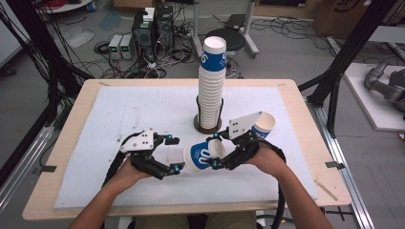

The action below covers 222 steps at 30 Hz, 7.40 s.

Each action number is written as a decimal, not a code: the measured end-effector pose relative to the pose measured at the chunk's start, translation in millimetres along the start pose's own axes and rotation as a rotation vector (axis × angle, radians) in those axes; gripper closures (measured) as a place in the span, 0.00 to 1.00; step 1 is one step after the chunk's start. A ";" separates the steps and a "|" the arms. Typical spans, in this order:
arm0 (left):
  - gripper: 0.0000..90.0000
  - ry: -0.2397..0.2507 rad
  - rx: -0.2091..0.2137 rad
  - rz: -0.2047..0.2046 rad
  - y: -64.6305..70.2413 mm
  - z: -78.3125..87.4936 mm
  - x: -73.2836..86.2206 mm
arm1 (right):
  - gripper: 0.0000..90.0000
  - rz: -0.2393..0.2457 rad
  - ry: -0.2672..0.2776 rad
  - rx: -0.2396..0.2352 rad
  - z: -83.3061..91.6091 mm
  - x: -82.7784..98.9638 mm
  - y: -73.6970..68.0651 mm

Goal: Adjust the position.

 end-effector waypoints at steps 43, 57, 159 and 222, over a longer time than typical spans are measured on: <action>0.17 0.174 0.032 -0.025 13.1 -19.1 -6.1 | 0.32 -0.134 0.367 -0.065 3.1 23.1 -2.1; 0.21 0.158 0.066 -0.020 14.0 -23.1 -7.7 | 0.33 -0.141 0.360 -0.094 -1.2 21.2 -3.6; 0.31 -0.581 0.048 -0.145 1.8 -25.1 -46.4 | 0.30 0.295 -0.353 0.202 -53.2 -13.8 -13.7; 0.19 0.095 -0.392 0.102 -24.1 52.6 20.3 | 0.32 -0.025 0.208 0.327 -6.2 50.8 0.7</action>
Point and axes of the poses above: each handheld gripper's, and its own axes: z roughly backward along the jaws, x roughly out of its underside, y roughly to its right, the point moved 4 cm from there along -z, roughly forward along the jaws, and after that the axes turned 4 degrees about -z, right-handed, at the moved point
